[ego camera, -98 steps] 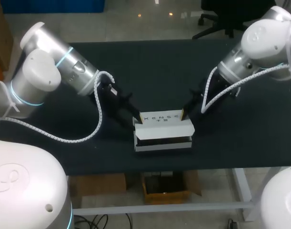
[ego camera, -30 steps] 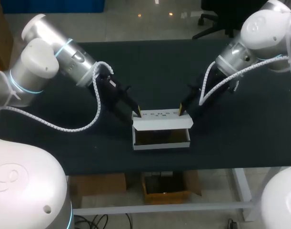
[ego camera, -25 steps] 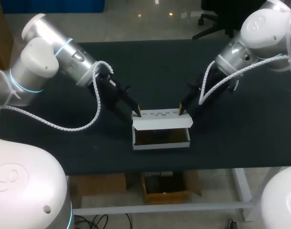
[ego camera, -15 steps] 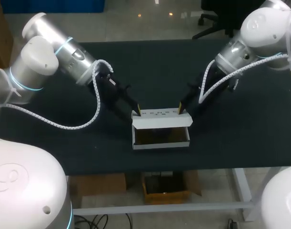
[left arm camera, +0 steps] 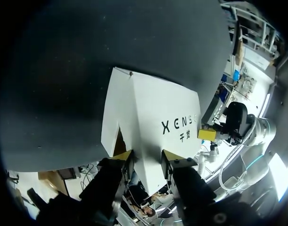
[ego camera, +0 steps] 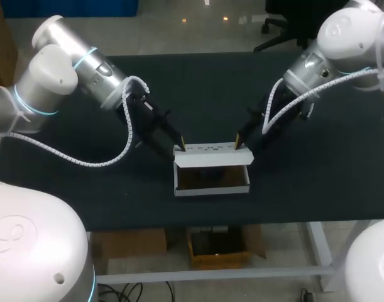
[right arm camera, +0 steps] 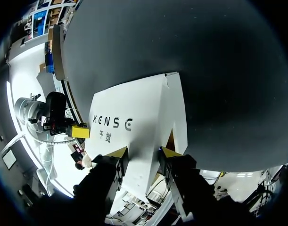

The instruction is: Assemble the packaging by folding the flat box into shape, placing the metal phone stand inside, and closing the box properly

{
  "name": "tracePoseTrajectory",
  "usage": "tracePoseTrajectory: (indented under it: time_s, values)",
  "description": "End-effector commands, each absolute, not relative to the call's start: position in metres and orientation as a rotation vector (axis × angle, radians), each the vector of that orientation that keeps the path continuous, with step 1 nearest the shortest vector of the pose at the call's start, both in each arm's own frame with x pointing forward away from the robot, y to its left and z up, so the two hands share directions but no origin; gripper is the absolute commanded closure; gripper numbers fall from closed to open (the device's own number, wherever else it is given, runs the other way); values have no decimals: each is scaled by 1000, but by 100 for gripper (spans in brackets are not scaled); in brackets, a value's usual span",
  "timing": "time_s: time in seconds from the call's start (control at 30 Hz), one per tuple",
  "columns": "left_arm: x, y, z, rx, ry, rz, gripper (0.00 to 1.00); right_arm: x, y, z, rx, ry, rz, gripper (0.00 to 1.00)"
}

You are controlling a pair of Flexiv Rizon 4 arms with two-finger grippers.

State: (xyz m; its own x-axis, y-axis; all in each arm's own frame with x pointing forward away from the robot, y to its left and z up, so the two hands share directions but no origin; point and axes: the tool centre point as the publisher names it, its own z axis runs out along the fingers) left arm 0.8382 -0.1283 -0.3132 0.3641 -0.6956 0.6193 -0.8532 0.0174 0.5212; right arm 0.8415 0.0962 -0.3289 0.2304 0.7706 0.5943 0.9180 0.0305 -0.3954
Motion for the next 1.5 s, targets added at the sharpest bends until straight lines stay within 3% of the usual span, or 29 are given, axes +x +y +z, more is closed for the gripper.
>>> tracePoseTrajectory:
  time_s: [0.03,1.5]
  values:
    - [845,-133,-315,1712,-1376,196,62,846,102,-331,-1749,-1562,-237,60]
    - [850,-141,-308,1694,-1321,113,62,855,104,-325,-1695,-1526,-225,58]
